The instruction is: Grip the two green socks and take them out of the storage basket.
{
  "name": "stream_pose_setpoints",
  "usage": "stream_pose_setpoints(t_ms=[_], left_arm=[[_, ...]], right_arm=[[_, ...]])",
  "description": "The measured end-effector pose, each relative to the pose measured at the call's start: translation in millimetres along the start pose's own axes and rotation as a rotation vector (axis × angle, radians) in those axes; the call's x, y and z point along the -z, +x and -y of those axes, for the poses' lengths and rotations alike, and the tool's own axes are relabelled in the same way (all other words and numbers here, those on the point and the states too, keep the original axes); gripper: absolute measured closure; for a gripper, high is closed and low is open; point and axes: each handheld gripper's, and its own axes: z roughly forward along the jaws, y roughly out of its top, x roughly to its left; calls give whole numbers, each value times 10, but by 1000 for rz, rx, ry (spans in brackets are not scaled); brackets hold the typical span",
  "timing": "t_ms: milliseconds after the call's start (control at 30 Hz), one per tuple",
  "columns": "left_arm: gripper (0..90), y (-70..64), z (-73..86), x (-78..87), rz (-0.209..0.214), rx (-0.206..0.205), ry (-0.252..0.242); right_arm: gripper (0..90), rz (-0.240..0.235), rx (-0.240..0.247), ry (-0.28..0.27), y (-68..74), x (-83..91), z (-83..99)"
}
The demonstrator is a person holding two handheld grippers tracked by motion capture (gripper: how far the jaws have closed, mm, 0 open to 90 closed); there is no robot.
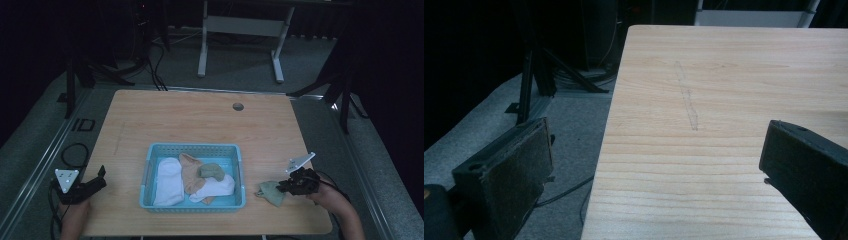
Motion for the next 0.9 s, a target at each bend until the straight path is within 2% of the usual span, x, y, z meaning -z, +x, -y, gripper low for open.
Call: stream_pose_setpoints(t_ms=[200,333,367,400,433,467,533,567,600,700,867,900], left_arm=[[4,2,-1,-1,1,1,1],[4,1,-1,-1,1,1,1],[3,2,-1,-1,1,1,1],[4,0,0,0,0,1,0],[3,0,0,0,0,1,0],[4,0,0,0,0,0,0],[4,0,0,0,0,1,0],[3,1,0,-1,1,1,0],[3,1,0,-2,1,1,1],[3,0,-1,-1,0,0,2],[4,1,0,0,0,0,0],[4,1,0,0,0,0,0]], right_arm=[[799,6,-22,28,-53,-97,56],[789,9,-34,30,-70,-101,56],[767,13,-35,29,-75,-89,52],[702,30,-44,19,-82,-40,31],[702,30,-44,19,-82,-40,31],[647,38,-56,2,-98,38,-3],[622,49,-58,-6,-96,90,-34],[612,56,-54,-11,-89,121,-57],[578,69,-31,-22,-57,203,-132],[559,76,-10,-38,-17,277,-227],[532,66,57,-82,86,418,-563],[532,66,57,-82,86,418,-563]])
